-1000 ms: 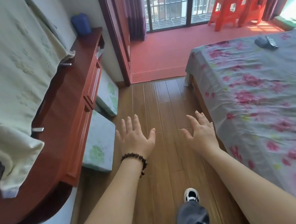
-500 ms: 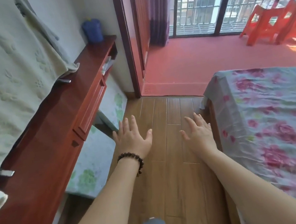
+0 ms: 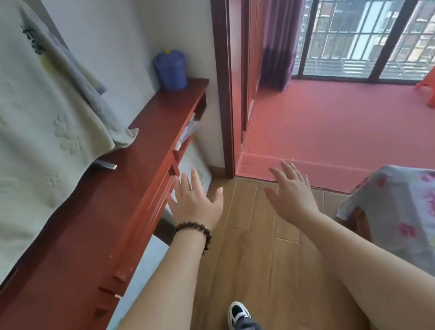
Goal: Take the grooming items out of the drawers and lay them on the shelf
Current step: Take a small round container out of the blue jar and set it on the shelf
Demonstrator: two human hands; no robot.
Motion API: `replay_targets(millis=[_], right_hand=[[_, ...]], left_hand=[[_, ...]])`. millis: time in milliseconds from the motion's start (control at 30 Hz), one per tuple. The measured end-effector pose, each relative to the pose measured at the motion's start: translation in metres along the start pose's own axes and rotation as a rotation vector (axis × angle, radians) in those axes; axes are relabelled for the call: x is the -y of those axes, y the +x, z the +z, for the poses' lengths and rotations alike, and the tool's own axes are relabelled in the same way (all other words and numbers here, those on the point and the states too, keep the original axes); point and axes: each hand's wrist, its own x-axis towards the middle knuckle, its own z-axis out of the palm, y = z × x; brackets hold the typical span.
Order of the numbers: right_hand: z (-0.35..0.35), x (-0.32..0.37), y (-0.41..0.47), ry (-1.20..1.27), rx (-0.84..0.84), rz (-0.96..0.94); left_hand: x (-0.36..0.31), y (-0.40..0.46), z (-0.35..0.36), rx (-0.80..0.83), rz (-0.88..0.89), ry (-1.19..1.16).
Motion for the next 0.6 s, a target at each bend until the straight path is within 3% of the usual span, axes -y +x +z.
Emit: replay_targets(millis=[600], right_hand=[[0.02,0.074,0.384,0.071,0.036,-0.23]], left_hand=[[-0.019,0.334,0.005,-0.19,-0.188,-0.059]])
